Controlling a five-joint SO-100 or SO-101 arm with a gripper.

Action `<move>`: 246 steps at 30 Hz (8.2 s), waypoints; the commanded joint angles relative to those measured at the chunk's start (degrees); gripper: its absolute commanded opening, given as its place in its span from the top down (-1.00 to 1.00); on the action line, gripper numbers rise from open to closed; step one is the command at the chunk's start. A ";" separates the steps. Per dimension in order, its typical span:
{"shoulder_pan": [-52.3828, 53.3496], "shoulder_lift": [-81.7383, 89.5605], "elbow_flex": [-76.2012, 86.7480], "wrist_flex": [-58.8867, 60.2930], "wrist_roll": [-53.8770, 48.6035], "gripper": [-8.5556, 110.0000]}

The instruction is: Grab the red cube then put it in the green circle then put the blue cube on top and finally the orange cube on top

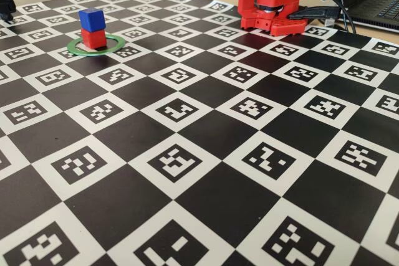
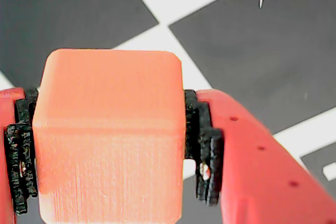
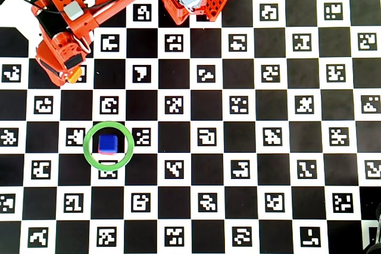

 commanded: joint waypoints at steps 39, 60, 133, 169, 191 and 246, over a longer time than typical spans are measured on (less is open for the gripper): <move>-24.70 -11.34 -37.88 14.77 -12.92 0.80; -22.06 -18.63 -37.88 8.53 -13.54 0.80; -20.65 -17.58 -23.03 -0.70 -9.05 0.43; -20.39 -10.46 -23.29 4.04 -4.92 -0.10; -23.12 13.45 -15.03 14.77 -7.38 0.15; -47.72 94.83 94.13 -31.82 -56.78 0.94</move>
